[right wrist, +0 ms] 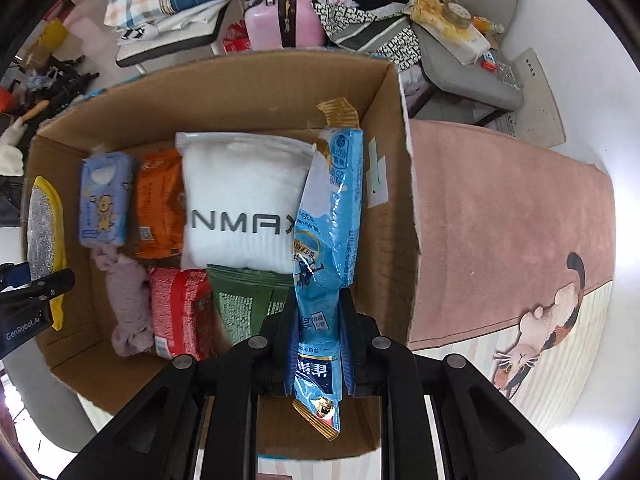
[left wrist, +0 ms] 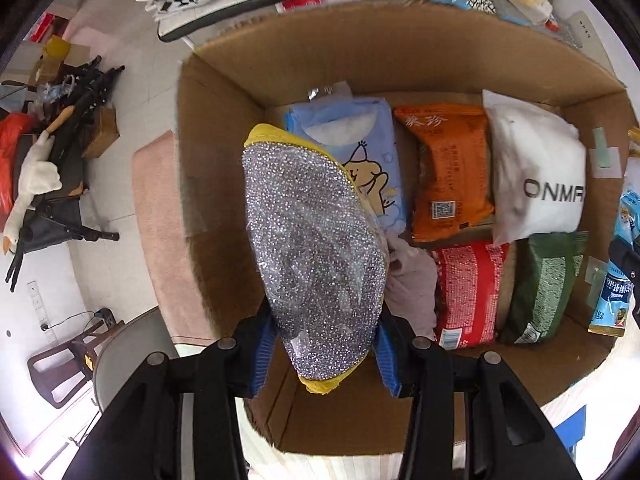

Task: Organize soft objects
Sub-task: 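Carry sponge and stick snack into the box and release them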

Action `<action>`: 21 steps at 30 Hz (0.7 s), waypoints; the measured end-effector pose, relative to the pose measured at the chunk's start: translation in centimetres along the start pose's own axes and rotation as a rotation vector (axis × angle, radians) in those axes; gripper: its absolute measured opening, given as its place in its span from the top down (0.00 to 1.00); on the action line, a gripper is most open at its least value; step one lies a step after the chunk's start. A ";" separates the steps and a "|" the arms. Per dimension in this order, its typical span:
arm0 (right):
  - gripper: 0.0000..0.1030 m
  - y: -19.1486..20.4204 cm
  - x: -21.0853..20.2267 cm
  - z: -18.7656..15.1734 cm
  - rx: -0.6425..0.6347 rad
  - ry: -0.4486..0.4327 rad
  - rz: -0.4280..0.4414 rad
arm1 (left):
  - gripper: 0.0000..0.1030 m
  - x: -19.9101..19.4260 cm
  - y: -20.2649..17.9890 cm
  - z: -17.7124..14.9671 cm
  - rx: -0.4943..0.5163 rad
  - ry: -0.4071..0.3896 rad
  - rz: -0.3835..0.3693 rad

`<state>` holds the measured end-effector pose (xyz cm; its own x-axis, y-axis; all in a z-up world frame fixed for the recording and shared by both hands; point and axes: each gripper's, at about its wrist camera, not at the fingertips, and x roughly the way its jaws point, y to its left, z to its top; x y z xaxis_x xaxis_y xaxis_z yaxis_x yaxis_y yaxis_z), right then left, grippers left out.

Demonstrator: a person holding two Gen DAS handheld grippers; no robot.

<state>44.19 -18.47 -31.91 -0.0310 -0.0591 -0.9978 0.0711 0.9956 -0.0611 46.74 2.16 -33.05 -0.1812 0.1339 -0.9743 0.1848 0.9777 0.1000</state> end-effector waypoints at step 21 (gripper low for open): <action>0.00 0.9 -0.7 -0.8 -0.003 0.014 0.070 | 0.02 -1.9 0.7 -1.9 -0.038 -0.043 -0.169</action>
<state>43.44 -17.45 -31.27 -0.0395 0.0114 -0.9992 0.0711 0.9974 0.0085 45.33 2.91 -30.77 -0.1653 -0.0393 -0.9855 0.1181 0.9912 -0.0594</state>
